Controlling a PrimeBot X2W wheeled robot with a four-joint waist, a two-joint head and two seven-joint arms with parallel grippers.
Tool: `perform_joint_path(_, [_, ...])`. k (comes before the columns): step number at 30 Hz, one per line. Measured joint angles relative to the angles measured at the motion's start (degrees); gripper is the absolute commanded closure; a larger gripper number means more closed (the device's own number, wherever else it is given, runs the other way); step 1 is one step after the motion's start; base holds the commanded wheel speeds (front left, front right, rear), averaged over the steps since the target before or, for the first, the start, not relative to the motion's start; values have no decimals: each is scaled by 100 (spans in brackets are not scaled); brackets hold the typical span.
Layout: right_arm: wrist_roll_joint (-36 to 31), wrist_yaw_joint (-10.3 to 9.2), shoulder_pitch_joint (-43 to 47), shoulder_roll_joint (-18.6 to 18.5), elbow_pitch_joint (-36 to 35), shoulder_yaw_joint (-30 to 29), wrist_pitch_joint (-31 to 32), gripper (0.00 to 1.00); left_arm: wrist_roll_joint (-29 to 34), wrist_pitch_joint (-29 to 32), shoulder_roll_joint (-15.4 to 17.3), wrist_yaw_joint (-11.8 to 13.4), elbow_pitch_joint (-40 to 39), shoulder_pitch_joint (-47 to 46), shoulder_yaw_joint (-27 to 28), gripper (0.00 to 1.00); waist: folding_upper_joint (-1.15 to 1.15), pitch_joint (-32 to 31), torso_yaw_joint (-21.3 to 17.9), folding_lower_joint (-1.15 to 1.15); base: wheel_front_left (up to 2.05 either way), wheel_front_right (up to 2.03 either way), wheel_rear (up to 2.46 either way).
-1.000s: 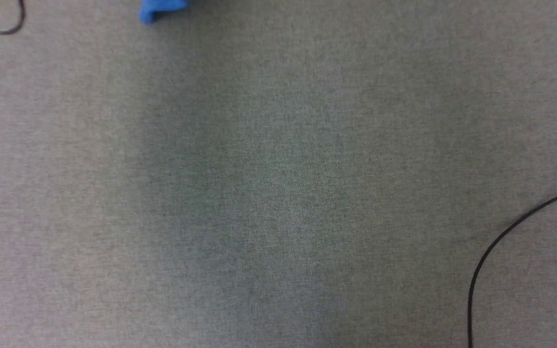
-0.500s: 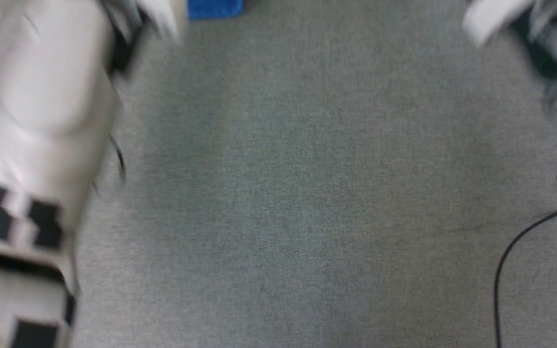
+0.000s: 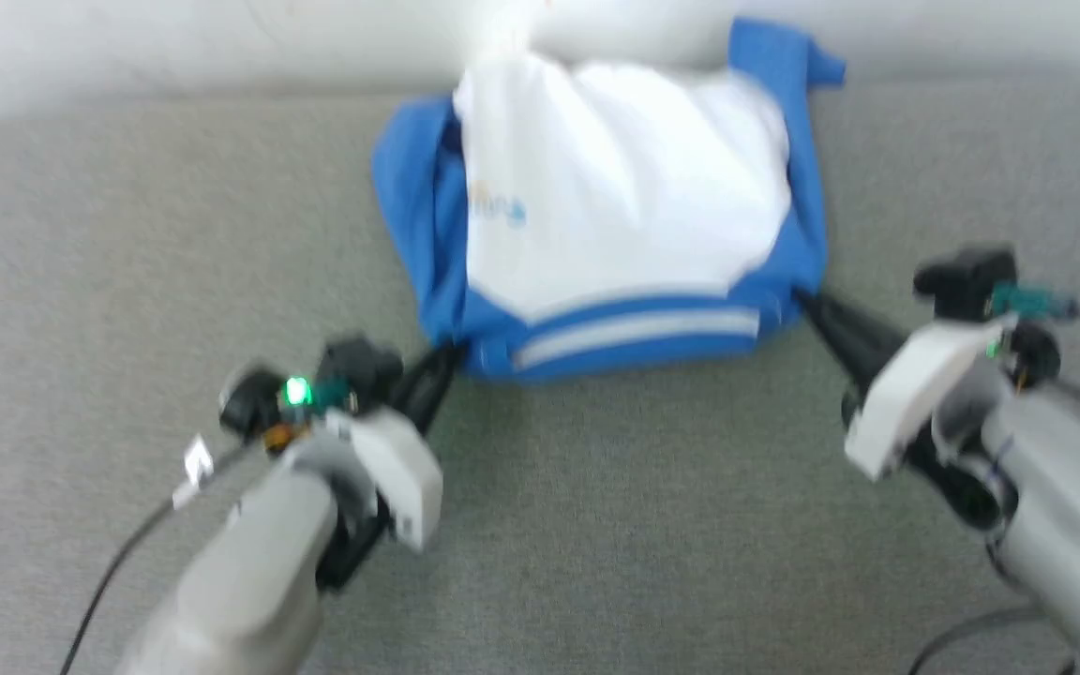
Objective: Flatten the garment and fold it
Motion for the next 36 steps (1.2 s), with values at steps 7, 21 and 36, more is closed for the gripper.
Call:
perform_joint_path(7, [298, 3, 914, -244, -314, 13, 675, 100, -109, 313, 258, 121, -786, 1036, -188, 100, -1, -701, 40, 1, 0, 0, 0])
perform_joint_path(21, [454, 46, 2457, -274, -526, -961, 1737, 100, -325, 1123, 738, 388, -2330, 2556, -621, 100, -1, -1646, 107, 2, 0, 0, 0])
perform_joint_path(36, [-219, 48, 4666, -189, -1973, -2577, 3739, 100, -736, 1762, 940, 477, -2732, 3481, -975, 100, -1, -1829, 280, 2, 0, 0, 0])
